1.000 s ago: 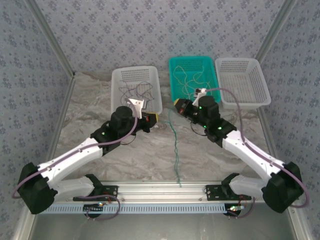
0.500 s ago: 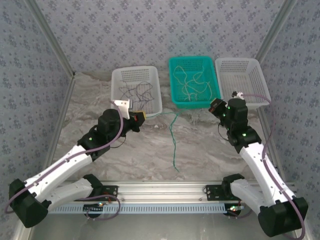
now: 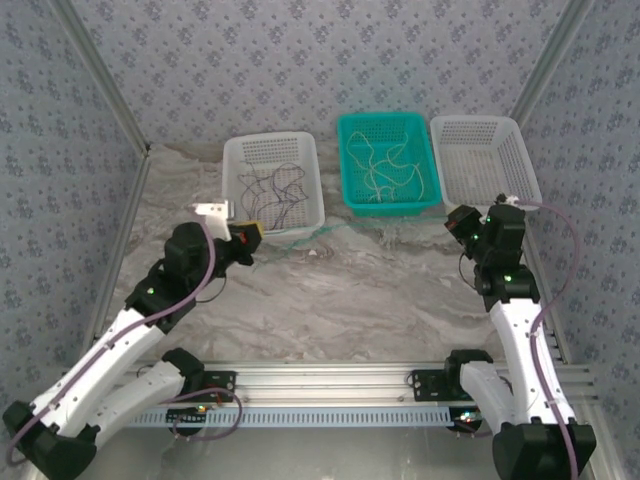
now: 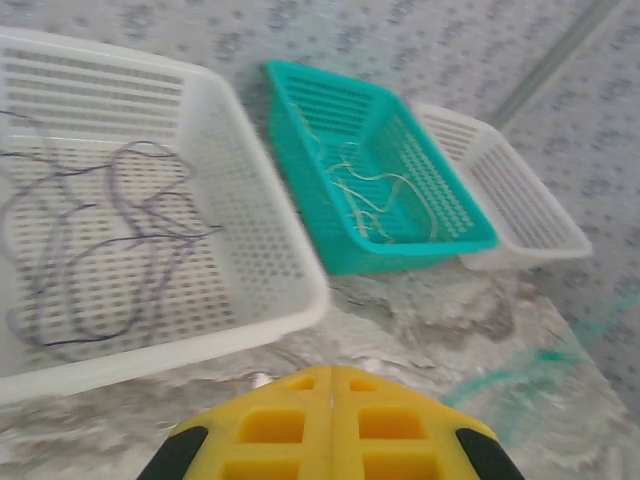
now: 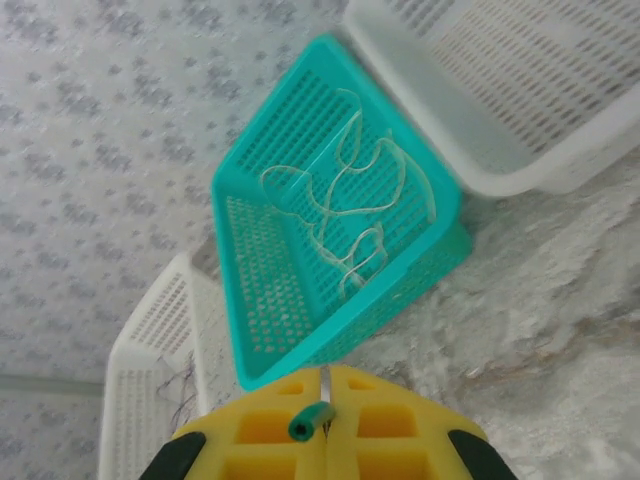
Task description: Untangle the cables
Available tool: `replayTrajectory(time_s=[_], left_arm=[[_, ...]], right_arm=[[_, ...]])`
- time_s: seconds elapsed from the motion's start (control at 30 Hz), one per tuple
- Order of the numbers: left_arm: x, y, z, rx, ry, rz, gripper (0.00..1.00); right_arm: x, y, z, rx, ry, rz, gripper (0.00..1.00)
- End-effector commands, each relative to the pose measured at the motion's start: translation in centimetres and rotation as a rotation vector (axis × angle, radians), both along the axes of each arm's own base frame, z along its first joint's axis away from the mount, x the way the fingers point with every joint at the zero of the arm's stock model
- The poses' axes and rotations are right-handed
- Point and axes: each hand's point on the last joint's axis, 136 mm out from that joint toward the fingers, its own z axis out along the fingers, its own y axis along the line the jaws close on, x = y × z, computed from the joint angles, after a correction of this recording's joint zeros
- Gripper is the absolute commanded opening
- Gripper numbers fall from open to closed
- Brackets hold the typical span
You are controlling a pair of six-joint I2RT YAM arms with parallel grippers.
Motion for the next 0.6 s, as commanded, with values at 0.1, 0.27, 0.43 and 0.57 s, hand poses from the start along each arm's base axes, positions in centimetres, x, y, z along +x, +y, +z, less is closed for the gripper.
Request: replayTrajectory(time_s=[0.1,0.27,0.43,0.57], left_arm=[[0.0,6.3,-1.1,0.104,0.031,0.217,0.0],[-0.3,7.7,-1.5,0.106,0.048,0.255,0.0],[-0.2,8.3,-1.6,0.096,0.051,0.274,0.0],[-0.1,8.2,-1.6,0.076,0.054,0.27,0.0]], right_arm=[[-1.6,-5.5,-2.1,-0.015,0.066,-0.25,0.0],[-3.6,-8.3,-2.0,0.009,0.069,-0.379,0.0],[-5.2,-10.1,-1.3,0.032,0.044,-0.46,0.0],[-5.7,-10.5,-0.8,0.035,0.024,-0.475,0.0]])
